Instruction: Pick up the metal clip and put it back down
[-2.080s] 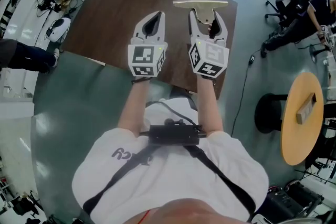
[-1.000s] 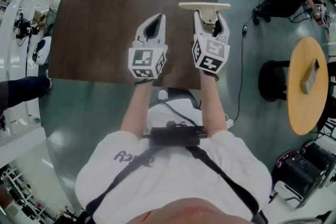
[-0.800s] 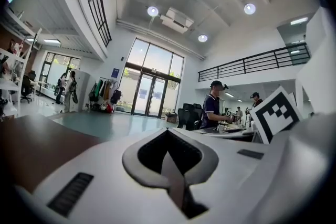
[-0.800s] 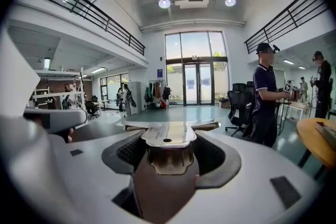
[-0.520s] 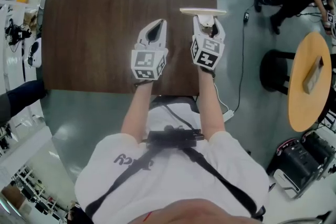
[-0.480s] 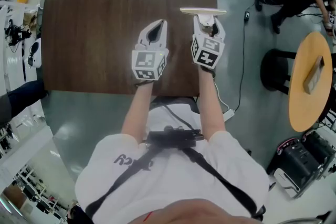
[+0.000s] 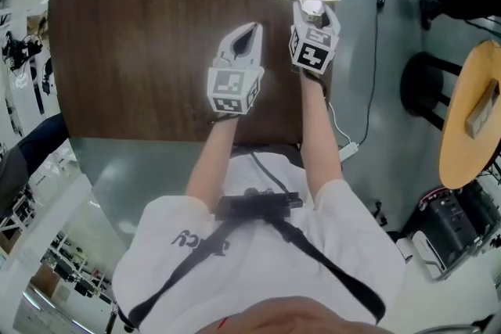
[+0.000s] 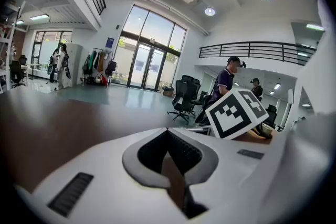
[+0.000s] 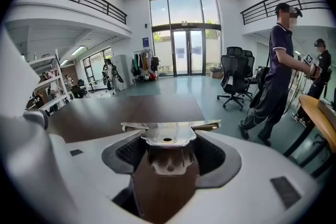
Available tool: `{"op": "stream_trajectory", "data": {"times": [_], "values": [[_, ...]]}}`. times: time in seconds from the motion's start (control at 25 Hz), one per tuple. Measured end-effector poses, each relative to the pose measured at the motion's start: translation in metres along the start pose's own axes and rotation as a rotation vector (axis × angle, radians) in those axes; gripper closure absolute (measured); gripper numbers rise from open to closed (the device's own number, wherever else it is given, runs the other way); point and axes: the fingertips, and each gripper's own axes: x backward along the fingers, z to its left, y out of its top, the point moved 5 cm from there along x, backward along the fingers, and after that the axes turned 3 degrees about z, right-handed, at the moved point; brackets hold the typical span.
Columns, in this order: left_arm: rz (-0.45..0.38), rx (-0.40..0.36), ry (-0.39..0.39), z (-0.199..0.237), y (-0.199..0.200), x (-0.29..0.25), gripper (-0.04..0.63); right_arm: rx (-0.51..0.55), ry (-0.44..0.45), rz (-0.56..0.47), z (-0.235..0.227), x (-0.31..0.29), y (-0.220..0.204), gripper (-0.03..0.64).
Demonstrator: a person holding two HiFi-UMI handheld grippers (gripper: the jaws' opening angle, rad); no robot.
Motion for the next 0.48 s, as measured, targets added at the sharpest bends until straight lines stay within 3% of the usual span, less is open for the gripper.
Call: {"op": "stream_trajectory", "data": {"times": [0.32,0.48], "values": [[0.064,0.013,0.001,0.013,-0.022,-0.023,0.591,-0.014,-0.031,0.117,-0.005,-0.041,-0.028,0.321],[0.071,0.018,0.004,0.013,-0.03,-0.028,0.591,-0.003,-0.024,0.119,-0.005,-0.054,-0.035,0.321]]}}
